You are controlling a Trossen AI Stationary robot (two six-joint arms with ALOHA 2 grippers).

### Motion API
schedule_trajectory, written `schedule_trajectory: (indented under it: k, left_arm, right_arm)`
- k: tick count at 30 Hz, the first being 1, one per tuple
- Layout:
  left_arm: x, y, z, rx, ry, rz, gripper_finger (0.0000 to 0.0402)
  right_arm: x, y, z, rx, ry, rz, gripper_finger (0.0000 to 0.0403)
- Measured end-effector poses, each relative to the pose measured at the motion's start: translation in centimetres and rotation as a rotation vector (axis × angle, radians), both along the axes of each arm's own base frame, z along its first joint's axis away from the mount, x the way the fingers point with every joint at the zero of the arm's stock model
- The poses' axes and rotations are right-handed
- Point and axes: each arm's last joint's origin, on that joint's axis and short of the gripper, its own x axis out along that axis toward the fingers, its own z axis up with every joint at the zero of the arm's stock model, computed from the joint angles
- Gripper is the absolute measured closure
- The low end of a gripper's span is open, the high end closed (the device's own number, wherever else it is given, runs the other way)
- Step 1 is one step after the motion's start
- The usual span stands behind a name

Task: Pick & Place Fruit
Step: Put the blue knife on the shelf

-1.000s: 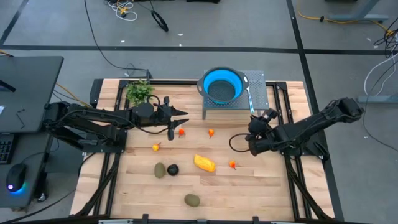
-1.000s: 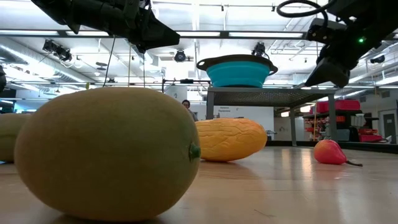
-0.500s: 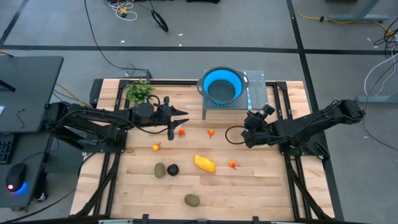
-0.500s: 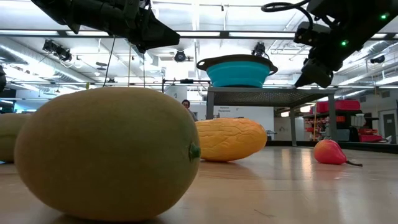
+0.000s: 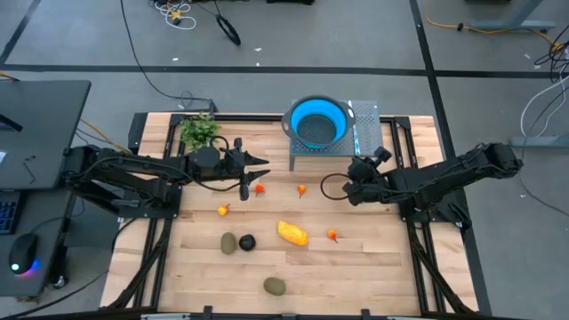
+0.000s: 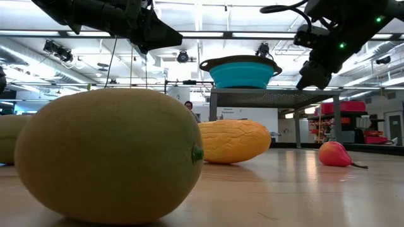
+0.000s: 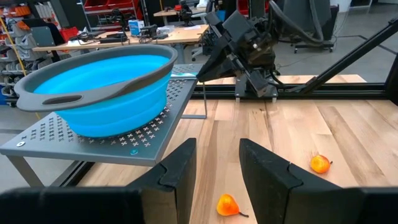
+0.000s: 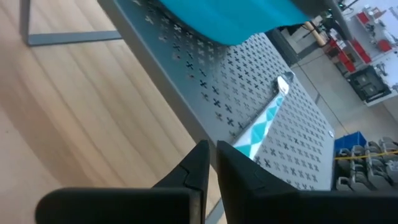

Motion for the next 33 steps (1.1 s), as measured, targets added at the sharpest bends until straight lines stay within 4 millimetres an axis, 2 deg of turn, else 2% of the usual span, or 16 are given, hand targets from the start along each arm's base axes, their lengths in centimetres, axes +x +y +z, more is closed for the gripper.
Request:
schedule_trajectory:
  k: [13, 19, 26, 33]
  left_arm:
    - [0.0, 0.0, 0.0, 0.0, 0.001, 0.0, 0.0272]
    - [0.0, 0.0, -0.1, -0.001, 0.01, 0.001, 0.0272]
    - [0.0, 0.0, -0.1, 0.003, 0.012, 0.001, 0.0272]
    - [0.0, 0.0, -0.1, -0.004, 0.01, 0.002, 0.0272]
  right_arm:
    - [0.5, 0.3, -0.5, 0.001, -0.003, 0.07, 0.0366]
    - [-0.1, 1.9, 0.3, 0.0, -0.072, 0.138, 0.0366]
    - [-2.1, 3.6, 1.7, 0.046, -0.168, 0.216, 0.0366]
    - [-4.6, 2.8, 1.2, 0.119, -0.198, 0.055, 0.0366]
